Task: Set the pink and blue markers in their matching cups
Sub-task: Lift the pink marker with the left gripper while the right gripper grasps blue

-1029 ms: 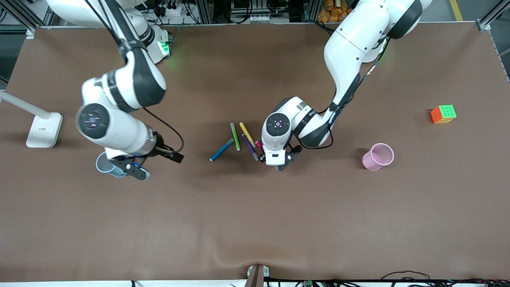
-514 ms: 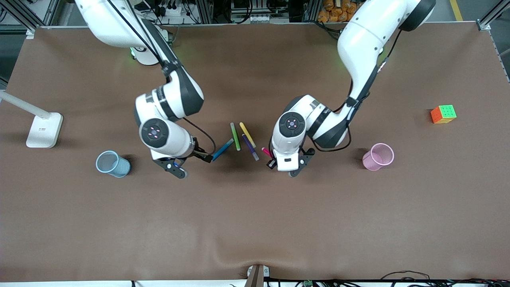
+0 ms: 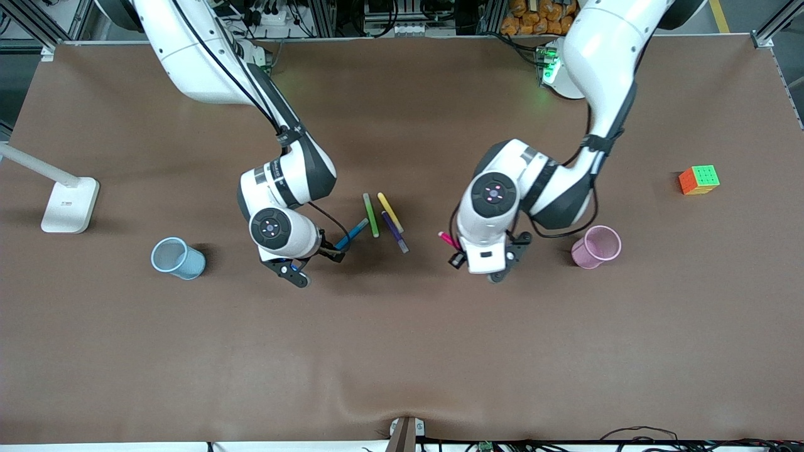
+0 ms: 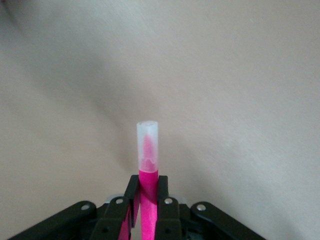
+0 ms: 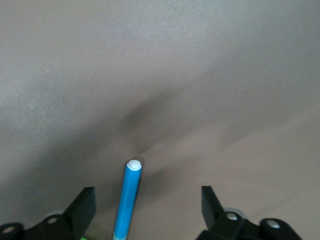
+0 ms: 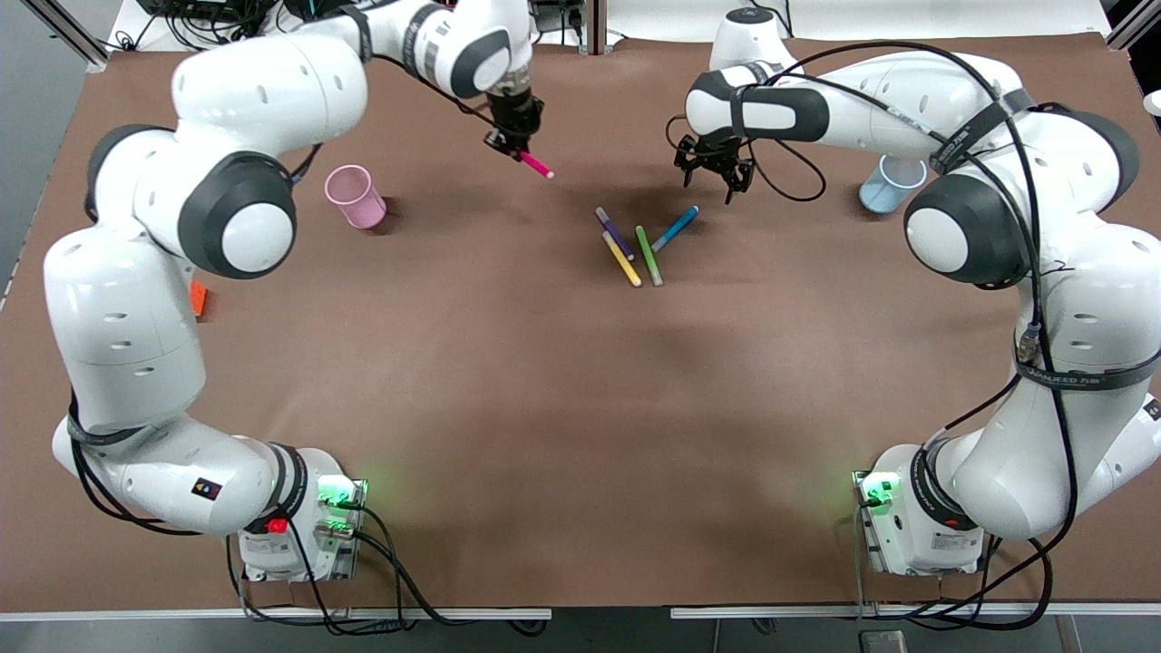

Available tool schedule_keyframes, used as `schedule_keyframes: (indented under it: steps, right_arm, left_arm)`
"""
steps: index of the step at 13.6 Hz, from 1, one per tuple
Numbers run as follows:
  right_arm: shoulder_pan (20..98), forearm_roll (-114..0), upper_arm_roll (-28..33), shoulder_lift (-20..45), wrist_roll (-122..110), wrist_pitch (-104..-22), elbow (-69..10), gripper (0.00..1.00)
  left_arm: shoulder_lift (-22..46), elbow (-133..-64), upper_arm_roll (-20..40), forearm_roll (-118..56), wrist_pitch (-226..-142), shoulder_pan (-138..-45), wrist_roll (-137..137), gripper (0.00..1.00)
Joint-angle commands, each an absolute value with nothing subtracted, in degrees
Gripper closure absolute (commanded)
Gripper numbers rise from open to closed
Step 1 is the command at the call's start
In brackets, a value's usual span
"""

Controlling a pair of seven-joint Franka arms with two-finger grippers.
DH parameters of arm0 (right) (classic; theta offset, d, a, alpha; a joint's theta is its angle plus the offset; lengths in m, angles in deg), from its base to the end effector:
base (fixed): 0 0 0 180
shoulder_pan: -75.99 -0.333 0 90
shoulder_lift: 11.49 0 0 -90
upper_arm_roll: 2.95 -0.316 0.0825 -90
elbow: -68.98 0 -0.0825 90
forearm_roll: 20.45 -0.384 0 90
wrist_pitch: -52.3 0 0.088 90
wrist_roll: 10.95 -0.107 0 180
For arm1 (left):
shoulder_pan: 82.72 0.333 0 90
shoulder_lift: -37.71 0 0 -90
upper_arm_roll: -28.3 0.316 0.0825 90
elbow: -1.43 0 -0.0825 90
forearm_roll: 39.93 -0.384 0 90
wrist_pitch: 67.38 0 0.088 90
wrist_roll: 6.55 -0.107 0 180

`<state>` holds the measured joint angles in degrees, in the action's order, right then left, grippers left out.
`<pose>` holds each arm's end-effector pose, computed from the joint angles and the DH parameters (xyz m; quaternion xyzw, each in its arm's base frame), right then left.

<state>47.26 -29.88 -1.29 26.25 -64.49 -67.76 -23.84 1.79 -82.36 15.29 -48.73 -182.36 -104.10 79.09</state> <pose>0.5933 0.3146 0.2246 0.9564 -0.2715 -0.1068 0.0145 0.6026 -0.3680 0.3162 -0.9080 -0.4177 0.0150 0.0291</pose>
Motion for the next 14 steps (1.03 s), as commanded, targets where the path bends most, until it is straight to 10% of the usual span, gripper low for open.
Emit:
schedule_keyframes:
  steps: [1,14]
  right_arm:
    - [45.67,-30.73,-0.84,28.05,-66.92,-69.87,-23.3,0.2]
    - [44.61,-30.73,-0.84,30.61,-69.83,-73.39,-23.3,0.61]
  left_arm:
    - [5.1,-83.83,15.12,-49.69,-177.87,-101.45,75.12,1.0]
    - [9.32,-86.81,15.12,-66.46,-169.86,-91.25,70.53,1.0]
